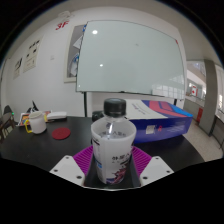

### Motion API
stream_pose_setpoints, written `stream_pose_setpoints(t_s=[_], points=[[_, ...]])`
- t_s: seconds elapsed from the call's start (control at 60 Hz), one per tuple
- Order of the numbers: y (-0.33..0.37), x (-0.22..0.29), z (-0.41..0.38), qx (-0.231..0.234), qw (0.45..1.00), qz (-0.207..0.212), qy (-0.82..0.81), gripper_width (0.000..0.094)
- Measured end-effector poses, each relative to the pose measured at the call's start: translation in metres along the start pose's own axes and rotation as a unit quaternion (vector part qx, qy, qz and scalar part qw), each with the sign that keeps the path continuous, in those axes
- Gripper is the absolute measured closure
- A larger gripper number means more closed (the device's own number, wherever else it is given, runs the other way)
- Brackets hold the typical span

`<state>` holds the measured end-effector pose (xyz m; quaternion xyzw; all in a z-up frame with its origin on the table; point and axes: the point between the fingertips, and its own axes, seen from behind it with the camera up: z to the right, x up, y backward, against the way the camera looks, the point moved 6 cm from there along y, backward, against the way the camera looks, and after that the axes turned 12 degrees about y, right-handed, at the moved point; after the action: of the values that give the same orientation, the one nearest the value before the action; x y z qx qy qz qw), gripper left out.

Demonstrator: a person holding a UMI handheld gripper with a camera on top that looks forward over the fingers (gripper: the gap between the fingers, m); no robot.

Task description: Pour water

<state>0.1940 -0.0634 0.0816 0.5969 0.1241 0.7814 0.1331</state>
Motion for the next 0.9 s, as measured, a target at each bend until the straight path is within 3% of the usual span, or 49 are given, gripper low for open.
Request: stream_pose_setpoints(t_s=[0.217, 0.417, 0.583, 0.733, 0.9], points=[[-0.001, -0.003, 0.003, -0.014, 1.0, 0.01, -0.011, 0.0533], [0.01, 0.016, 0.008, -0.063, 0.998, 0.005, 0.024, 0.0545], [0.02, 0.092, 0.027, -0.15, 0.983, 0.01, 0.103, 0.0543], [0.022, 0.191, 0.022, -0.24, 0.931, 0.026, 0.274, 0.0545], [-0.009, 0.271, -0.03, -0.264, 0.825, 0.052, 0.497, 0.0546]])
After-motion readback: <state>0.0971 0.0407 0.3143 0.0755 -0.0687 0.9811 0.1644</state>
